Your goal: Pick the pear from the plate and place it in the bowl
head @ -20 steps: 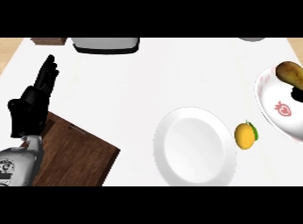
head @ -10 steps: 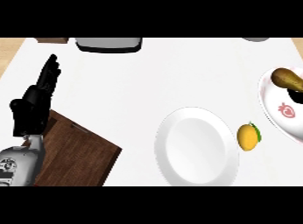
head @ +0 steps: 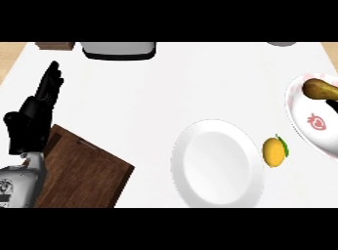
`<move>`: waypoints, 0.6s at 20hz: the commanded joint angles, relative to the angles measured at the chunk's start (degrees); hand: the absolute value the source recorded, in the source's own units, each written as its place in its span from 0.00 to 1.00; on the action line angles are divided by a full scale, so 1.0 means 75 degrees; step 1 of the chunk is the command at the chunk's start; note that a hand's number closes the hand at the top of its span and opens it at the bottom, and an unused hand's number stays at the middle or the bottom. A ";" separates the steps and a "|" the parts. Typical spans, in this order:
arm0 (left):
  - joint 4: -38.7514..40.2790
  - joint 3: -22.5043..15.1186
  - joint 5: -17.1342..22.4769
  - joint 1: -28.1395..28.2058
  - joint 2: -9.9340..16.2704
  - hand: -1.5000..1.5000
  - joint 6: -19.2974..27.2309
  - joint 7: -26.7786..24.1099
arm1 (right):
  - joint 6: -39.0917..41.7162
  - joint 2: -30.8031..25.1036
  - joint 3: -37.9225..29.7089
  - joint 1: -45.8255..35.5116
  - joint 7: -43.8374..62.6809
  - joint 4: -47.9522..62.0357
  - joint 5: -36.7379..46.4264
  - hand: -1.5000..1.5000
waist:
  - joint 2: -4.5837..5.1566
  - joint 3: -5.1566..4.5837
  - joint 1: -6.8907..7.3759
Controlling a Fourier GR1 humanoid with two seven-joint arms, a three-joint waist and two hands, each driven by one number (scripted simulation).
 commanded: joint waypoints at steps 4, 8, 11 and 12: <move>-0.0070 0.0225 0.0052 0.0357 0.0019 0.50 -0.0085 -0.0113 | 0.1431 -0.0636 -0.0622 0.0395 -0.0621 0.0106 -0.1092 0.00 | -0.0047 -0.0014 -0.0104; -0.0119 0.0226 -0.0055 0.0233 -0.0059 0.50 0.0023 0.0139 | 0.2343 -0.0359 -0.0775 0.1853 -0.0885 -0.0988 -0.1702 0.00 | -0.0103 -0.0027 -0.0273; -0.0161 0.0546 0.0222 0.0362 0.0253 0.50 -0.0307 -0.0014 | 0.3265 -0.0345 -0.0935 0.2376 -0.0845 -0.1697 -0.2248 0.00 | -0.0117 -0.0034 -0.0301; -0.0033 0.0360 0.0075 0.0303 0.0097 0.50 -0.0230 -0.0047 | 0.3494 -0.0238 -0.0982 0.2620 -0.0822 -0.2020 -0.2441 0.00 | -0.0116 -0.0036 -0.0330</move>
